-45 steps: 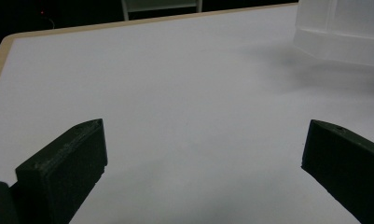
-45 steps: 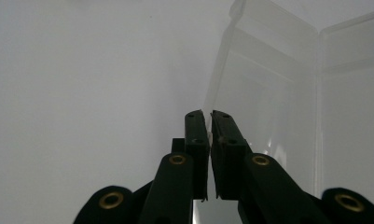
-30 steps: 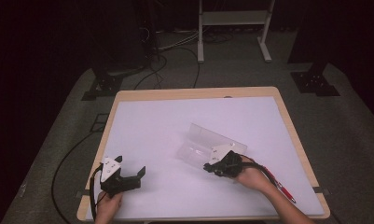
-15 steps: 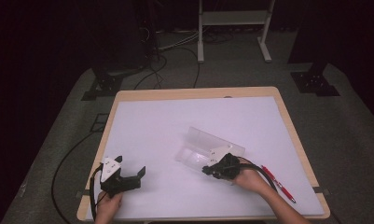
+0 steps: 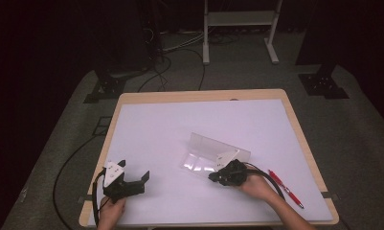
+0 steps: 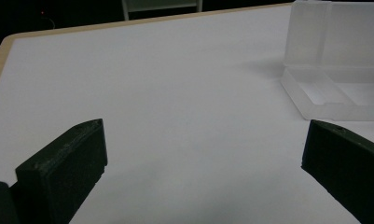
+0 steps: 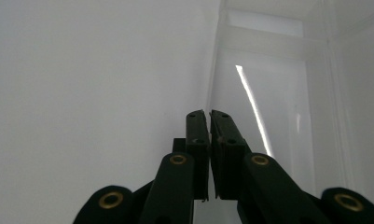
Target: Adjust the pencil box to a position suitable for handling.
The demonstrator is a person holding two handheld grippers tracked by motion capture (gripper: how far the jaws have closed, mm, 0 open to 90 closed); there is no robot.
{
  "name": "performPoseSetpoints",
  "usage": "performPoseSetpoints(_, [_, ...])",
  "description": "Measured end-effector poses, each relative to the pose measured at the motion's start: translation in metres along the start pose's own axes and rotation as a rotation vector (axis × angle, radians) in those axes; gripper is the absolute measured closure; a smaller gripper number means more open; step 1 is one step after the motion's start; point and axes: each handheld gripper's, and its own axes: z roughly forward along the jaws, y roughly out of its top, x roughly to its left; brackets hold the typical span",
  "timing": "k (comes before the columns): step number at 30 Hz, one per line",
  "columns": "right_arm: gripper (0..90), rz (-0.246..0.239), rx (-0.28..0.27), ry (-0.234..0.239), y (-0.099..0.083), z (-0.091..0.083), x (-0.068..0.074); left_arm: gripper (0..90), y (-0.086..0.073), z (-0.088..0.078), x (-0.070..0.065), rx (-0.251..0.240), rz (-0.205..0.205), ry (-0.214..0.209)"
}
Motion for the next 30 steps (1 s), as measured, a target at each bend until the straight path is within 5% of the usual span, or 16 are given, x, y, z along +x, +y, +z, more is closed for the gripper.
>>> performPoseSetpoints(6, [84.0,0.009,0.002,0.007,0.000,0.000,-0.001,0.0,0.000,0.000,0.000,0.000,-0.001,-0.001])
performPoseSetpoints(15, [65.7,0.037,-0.014,0.015,0.001,-0.001,0.001,0.0,0.000,0.000,0.000,0.000,-0.001,0.000])
performPoseSetpoints(30, [49.9,0.125,-0.089,-0.030,-0.003,-0.033,-0.007,0.0,0.000,0.000,0.000,0.001,0.000,0.000])
